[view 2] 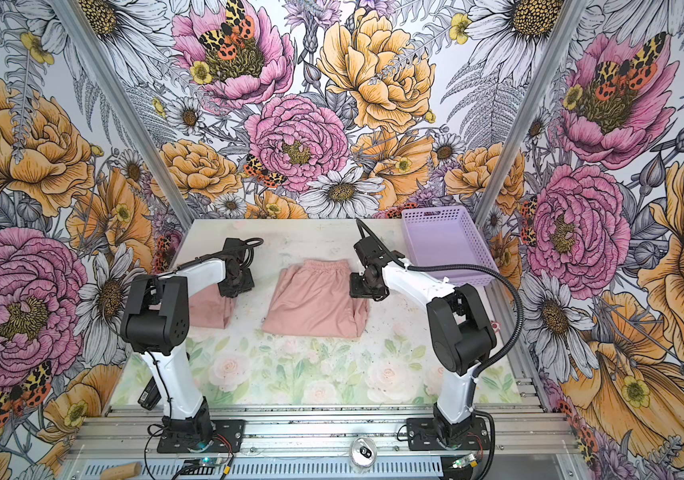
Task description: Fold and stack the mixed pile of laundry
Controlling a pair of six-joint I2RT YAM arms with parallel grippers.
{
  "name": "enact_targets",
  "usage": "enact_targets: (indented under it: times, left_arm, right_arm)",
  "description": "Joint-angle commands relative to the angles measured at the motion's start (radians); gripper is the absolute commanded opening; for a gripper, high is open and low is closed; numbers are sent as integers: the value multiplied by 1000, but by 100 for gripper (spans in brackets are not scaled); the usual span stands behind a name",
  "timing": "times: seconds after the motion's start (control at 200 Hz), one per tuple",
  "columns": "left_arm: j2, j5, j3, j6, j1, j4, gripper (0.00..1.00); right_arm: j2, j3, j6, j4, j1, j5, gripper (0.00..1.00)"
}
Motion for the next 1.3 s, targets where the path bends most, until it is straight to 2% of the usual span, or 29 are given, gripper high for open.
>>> enact_targets:
  times: [0.0,0.135,0.16,0.245,0.385,0.495,0.595,0.861,1.086,1.296]
  left_arm:
    - [18,-40,44,22,25,6,37]
    - [10,-1,42,28,20,1,38]
    - [2,36,35,28,12,1,40]
    - [-44,98,-7,31,-20,0,52]
    - [-130,196,-88,33,-59,2,74]
    - [-215,273,-120,52,-70,7,86]
    - [-229,330,-113,86,-87,3,92]
    - [-159,380,-74,150,-125,-23,95]
    - [-79,396,-55,156,-163,-23,94]
    - [-61,410,-48,143,-190,-11,94]
  right_arm:
    - [-47,-9,10,13,-11,18,47]
    - [-57,-26,10,11,-22,17,47]
    - [-60,-31,10,11,-27,15,48]
    - [-76,-52,16,13,-54,4,50]
    - [-108,-89,13,18,-91,-15,64]
    - [-106,-107,12,41,-103,-49,74]
    - [-95,-136,36,101,-106,-96,77]
    - [-33,-158,92,221,-99,-135,78]
    - [44,-138,74,232,-78,-114,78]
    - [93,-125,56,231,-65,-103,78]
